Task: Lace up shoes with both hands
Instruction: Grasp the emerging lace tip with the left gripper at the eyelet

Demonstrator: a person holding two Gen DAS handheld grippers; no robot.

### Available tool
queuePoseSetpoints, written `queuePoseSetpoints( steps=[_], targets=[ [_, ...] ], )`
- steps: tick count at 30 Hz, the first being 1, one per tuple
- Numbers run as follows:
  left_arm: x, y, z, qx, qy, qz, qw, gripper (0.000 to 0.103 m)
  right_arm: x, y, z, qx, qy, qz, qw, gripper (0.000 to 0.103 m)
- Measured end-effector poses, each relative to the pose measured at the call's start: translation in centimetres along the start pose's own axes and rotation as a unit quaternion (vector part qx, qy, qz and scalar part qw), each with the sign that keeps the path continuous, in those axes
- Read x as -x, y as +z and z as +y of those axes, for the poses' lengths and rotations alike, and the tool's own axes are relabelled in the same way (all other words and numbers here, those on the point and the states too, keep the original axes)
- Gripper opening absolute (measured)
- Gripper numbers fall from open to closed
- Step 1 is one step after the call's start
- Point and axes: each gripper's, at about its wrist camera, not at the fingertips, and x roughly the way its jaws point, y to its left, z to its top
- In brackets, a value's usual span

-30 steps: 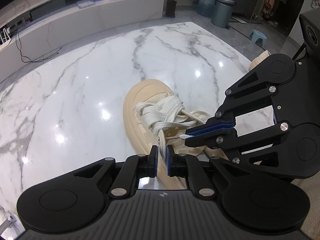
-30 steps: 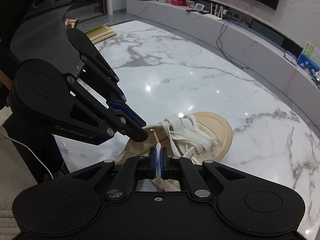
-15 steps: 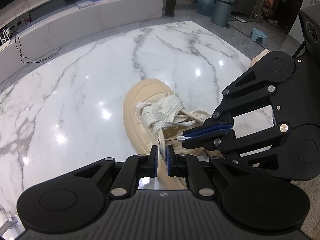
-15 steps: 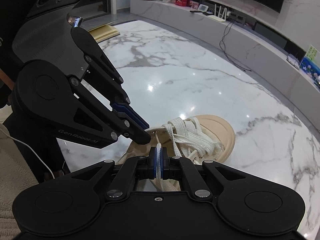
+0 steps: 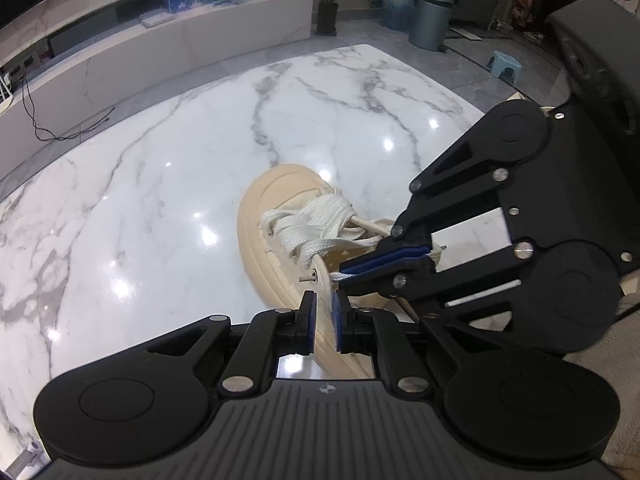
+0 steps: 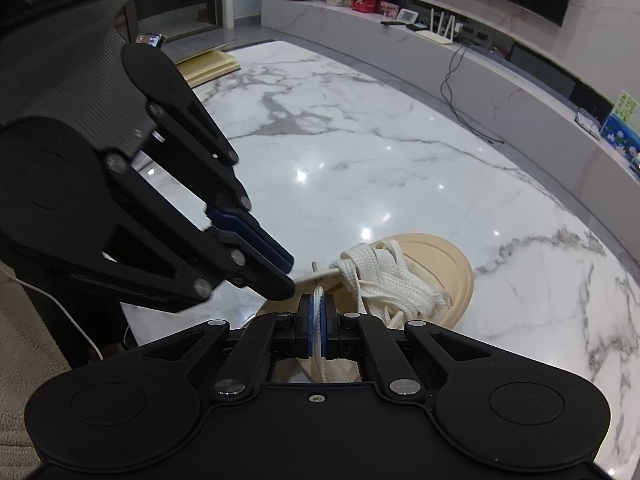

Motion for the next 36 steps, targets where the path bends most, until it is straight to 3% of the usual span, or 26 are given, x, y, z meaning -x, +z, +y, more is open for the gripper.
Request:
queuePoseSetpoints(
  steps=[7, 13, 20, 23, 28, 36],
  targets=[
    [-0.2, 0.1, 0.2, -0.026, 0.028, 0.006, 0.9993, 0.008, -0.3, 0.3, 0.0, 0.005, -0.001, 0.001, 1.000, 0.002],
    [-0.8, 0.2, -0.7, -0.107, 0.039, 0.021, 0.9933, 0.009, -0.1, 0.3, -0.1, 0.010, 0.004, 0.007, 1.000, 0.002],
    [-1.7, 0.2, -2.6, -0.236, 0.054, 0.042, 0.9694, 0.009, -0.1, 0.4, -0.2, 0.011, 0.007, 0.011, 1.000, 0.002],
    [-2.2, 0.1, -3.4, -0.285, 0.065, 0.051, 0.9550, 0.021, 0.0, 0.4, -0.1, 0.012, 0.008, 0.010, 1.000, 0.002],
    [-3.2, -0.1, -4.4, -0.347, 0.080, 0.059, 0.9325, 0.021, 0.0, 0.4, -0.2, 0.011, 0.011, 0.009, 1.000, 0.002],
    [-3.7, -0.2, -4.5, -0.370, 0.066, 0.066, 0.9244, 0.009, -0.2, 0.4, -0.4, 0.006, 0.015, 0.008, 1.000, 0.002]
  ],
)
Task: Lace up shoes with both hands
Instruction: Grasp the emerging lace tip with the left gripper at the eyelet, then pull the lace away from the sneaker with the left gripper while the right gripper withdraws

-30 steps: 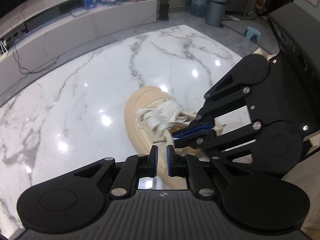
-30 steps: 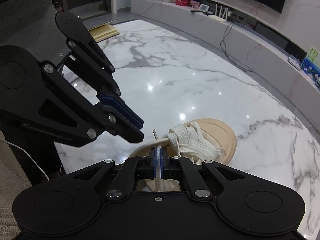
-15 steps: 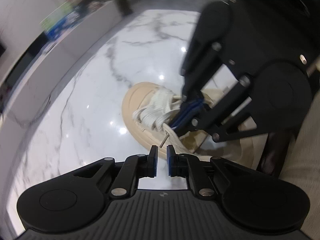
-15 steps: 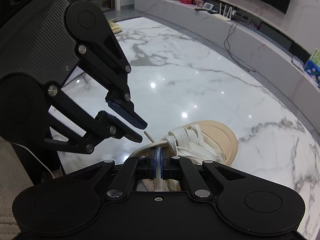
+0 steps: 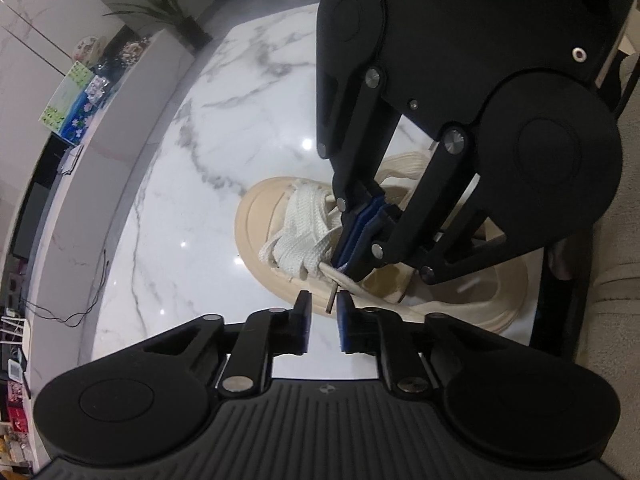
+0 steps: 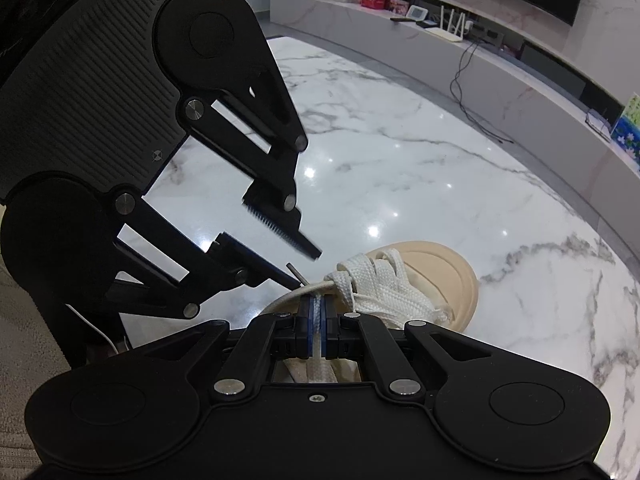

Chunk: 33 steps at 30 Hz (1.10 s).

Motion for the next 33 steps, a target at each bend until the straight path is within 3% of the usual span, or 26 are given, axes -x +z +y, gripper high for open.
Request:
queuePoseSetpoints(
  steps=[7, 16, 18, 21, 25, 33],
  targets=[
    [-0.2, 0.4, 0.0, 0.000, -0.008, 0.001, 1.0000, 0.002, 0.2, 0.3, -0.7, -0.004, 0.000, -0.001, 1.000, 0.002],
    [-0.1, 0.3, 1.3, 0.086, -0.015, -0.005, 0.9962, 0.002, 1.7, -0.7, -1.6, -0.041, -0.003, -0.030, 0.999, 0.006],
    [0.2, 0.0, 1.4, 0.105, -0.014, -0.008, 0.9944, 0.002, 2.6, -1.1, -2.1, -0.061, -0.001, -0.040, 0.997, 0.016],
    [0.8, -0.6, 1.8, 0.121, -0.012, -0.007, 0.9925, 0.002, 3.7, -1.6, -2.5, -0.075, -0.006, -0.047, 0.996, 0.017],
    [2.1, -1.5, 2.2, 0.128, 0.010, 0.008, 0.9917, 0.002, 4.6, -2.3, -2.6, -0.059, -0.033, -0.042, 0.997, 0.020],
    [5.0, -3.7, 3.1, 0.149, 0.067, 0.030, 0.9861, 0.002, 5.4, -3.0, -1.3, -0.039, -0.044, -0.031, 0.998, 0.020]
  ],
)
